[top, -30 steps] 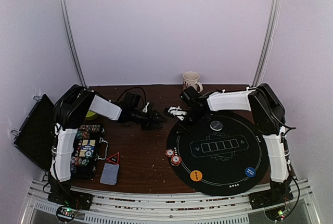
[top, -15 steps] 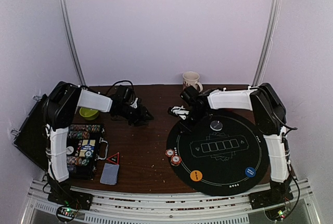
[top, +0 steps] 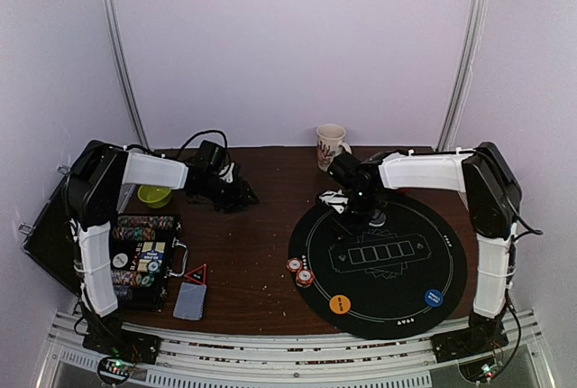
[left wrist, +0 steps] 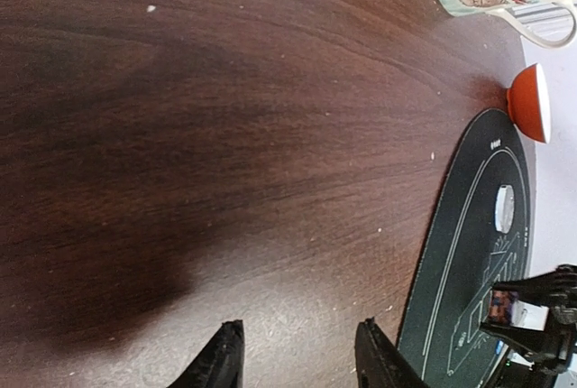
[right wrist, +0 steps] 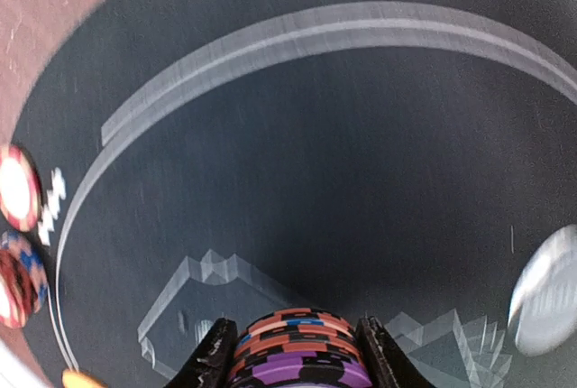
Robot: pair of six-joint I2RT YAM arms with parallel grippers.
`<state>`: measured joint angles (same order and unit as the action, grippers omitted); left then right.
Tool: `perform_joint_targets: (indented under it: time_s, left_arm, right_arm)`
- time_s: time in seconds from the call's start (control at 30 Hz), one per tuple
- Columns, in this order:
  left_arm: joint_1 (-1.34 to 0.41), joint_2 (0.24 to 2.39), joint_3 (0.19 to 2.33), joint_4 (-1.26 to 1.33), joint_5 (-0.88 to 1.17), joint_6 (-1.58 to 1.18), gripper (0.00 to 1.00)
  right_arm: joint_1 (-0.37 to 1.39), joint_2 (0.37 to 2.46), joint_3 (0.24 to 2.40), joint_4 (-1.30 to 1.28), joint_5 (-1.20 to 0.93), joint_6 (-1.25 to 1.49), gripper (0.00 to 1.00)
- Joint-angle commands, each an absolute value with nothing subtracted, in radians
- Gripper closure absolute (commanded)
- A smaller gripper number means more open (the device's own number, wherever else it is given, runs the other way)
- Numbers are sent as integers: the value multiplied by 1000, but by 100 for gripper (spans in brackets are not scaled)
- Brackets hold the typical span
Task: Distribute texas hold em gaming equipment
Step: Place the poker chips pile in the small blind area.
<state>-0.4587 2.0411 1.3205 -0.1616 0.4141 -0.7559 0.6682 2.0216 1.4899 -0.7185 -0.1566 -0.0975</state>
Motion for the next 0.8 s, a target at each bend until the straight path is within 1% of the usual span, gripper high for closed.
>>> perform_joint_targets:
  time_s: [0.0, 0.23, 0.37, 0.6, 0.77]
  left_arm:
    - [-452, 1987, 1296, -176, 367, -706, 56]
    - [-453, 1922, 1244, -180, 342, -681, 56]
    - [-452, 1883, 1210, -175, 329, -673, 56]
    - [-453, 1796, 1134, -173, 307, -658, 56]
    - [-453, 1714, 1085, -188, 290, -644, 56]
  right_arm:
    - [689, 1844, 1345, -767, -84, 33, 100]
    - [746, 1609, 1047, -714, -48, 219, 100]
    - [820, 1513, 919, -699, -25, 345, 100]
    - [885, 1352, 733, -678, -44, 504, 100]
    - [923, 1285, 671, -714, -12, 590, 100]
